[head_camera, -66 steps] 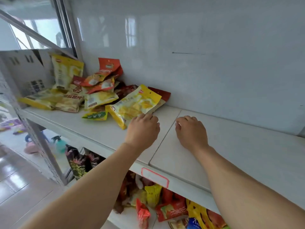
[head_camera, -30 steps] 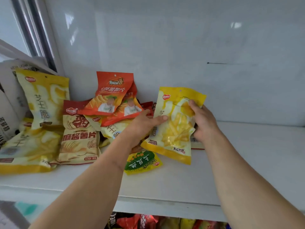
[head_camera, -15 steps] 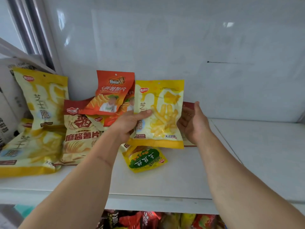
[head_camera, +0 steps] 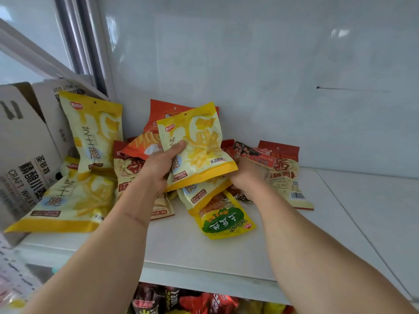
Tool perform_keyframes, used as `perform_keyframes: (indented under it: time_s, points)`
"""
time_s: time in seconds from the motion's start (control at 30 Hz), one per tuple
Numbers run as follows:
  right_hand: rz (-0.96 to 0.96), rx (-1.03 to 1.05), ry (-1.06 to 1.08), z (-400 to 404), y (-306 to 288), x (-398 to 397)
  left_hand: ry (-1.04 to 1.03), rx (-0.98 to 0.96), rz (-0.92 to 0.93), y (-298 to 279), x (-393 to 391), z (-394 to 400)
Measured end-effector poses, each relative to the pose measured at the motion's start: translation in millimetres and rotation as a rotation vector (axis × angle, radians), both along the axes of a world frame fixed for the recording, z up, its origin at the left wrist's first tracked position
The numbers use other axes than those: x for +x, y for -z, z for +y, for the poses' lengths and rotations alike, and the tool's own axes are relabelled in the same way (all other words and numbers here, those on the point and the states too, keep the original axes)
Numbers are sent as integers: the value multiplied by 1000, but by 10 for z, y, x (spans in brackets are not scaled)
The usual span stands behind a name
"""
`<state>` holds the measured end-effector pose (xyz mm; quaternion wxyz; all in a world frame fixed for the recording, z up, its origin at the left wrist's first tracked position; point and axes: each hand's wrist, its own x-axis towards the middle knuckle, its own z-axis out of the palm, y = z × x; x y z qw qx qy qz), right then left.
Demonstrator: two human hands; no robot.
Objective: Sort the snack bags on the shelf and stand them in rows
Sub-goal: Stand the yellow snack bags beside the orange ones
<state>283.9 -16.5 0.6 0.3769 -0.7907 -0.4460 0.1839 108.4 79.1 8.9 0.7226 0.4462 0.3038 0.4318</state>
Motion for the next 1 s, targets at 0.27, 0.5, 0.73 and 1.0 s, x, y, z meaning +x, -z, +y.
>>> perform_keyframes:
  time_s: [0.27,0.5,0.73,1.0]
  points:
    - [364,29,64,-314,32,501,25,-14,-38,80,53,24]
    - [479,-70,47,-733,174,786,88,-42,-34,125,315,-130]
    - [453,-124,-18,-864,191,800,138,-48,41,187,485,-282]
    - [773,145,58,-1400,357,1135,246,-11,11,130,724,-521]
